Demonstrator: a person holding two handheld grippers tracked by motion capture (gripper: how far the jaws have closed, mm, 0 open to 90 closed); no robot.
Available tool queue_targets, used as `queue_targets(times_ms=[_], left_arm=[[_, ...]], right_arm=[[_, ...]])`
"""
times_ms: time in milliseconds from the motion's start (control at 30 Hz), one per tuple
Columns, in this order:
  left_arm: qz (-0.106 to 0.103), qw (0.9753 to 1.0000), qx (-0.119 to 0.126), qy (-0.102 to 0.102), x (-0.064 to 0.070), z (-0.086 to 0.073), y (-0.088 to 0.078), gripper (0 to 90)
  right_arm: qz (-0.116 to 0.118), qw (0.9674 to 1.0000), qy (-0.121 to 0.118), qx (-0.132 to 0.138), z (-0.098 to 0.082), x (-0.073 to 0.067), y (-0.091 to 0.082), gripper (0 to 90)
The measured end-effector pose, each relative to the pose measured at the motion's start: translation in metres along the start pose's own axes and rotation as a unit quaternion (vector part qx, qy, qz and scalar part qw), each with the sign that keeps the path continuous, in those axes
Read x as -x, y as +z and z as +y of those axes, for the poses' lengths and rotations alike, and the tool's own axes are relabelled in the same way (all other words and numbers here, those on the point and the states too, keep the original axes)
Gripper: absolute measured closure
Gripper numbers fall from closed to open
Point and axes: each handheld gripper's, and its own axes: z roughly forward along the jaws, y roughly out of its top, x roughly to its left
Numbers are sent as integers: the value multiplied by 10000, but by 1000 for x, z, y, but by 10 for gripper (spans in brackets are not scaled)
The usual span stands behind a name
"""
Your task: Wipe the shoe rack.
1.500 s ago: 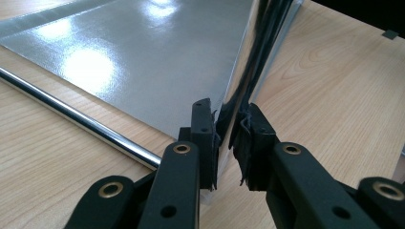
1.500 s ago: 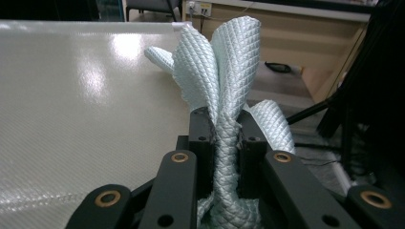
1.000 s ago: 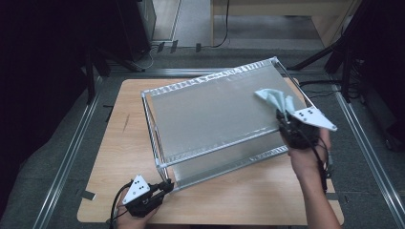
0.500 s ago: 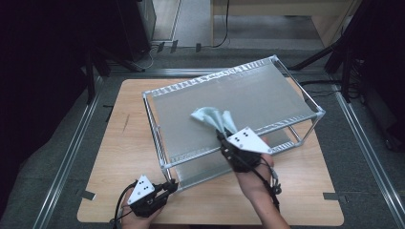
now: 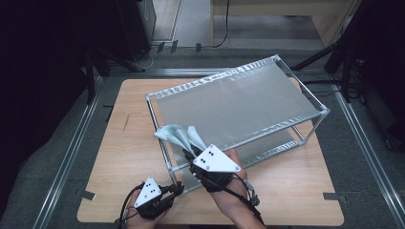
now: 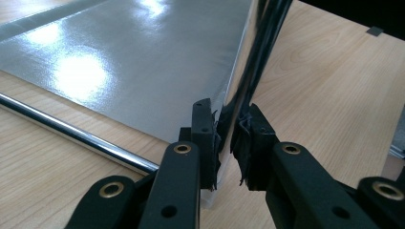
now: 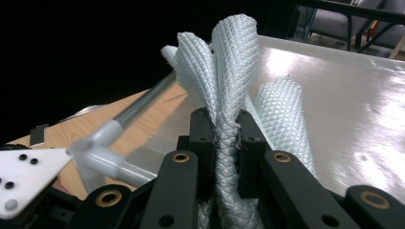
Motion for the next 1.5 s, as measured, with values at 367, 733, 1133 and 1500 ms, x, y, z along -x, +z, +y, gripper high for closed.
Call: queue_targets(times_ms=[367, 733, 1133, 1500], left_arm=[[80, 9998, 37, -176, -9, -2, -5, 790], [236, 9993, 79, -294, -18, -4, -10, 786], [290, 9980, 103, -550, -29, -5, -13, 775], [110, 9986, -8, -511, -20, -5, -10, 766]], right_arm=[[-1321, 9892, 630, -58, -23, 120, -53, 814], [-2261, 9687, 1022, -67, -44, 206, -101, 808], [-2464, 9620, 1175, -5, -49, 210, -105, 814], [-1827, 9792, 882, -8, -31, 133, -53, 815]])
